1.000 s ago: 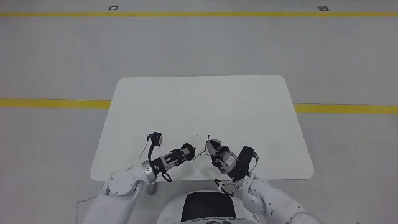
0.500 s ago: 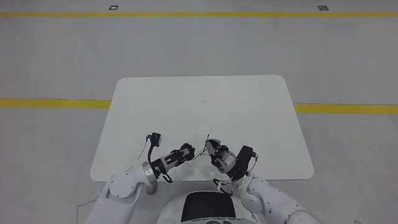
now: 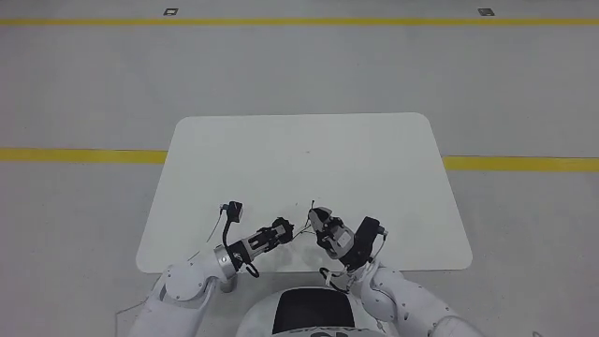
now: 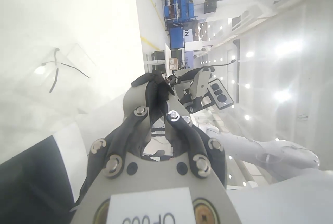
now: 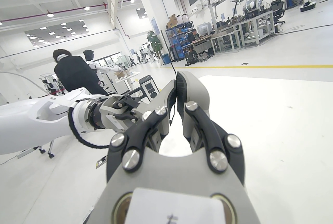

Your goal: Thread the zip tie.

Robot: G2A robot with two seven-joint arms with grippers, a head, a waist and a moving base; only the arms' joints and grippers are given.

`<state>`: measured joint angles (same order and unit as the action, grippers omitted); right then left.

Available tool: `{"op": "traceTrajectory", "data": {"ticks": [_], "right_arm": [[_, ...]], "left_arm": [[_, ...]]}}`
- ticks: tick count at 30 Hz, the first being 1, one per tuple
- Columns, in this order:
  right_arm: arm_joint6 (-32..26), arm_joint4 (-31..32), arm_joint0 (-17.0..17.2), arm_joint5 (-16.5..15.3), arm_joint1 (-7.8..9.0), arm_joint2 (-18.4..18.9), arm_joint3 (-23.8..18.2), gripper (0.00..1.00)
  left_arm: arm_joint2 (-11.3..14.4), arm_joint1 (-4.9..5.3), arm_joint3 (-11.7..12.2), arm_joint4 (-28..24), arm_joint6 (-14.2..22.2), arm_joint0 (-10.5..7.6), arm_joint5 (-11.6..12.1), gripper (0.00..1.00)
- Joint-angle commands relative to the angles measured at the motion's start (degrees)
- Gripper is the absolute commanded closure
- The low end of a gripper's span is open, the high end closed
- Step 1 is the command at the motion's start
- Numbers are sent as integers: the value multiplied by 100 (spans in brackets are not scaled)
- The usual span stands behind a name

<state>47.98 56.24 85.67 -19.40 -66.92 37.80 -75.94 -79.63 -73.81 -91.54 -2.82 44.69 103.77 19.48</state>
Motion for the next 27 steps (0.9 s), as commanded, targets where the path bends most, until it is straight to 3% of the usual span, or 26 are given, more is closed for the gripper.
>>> {"op": "traceTrajectory", "data": {"ticks": [1,11,27], "right_arm": [[-28,-99,-6,-8,-34,-12,24,100],[-136,-389,-114,-8,-204,-121,218,100],[-52,-282,-201,0,-424,-156,450,100]], "left_arm": [[0,0,0,0,0,0,0,100],[0,0,0,0,0,0,0,100],[0,0,0,0,0,0,0,100]]}}
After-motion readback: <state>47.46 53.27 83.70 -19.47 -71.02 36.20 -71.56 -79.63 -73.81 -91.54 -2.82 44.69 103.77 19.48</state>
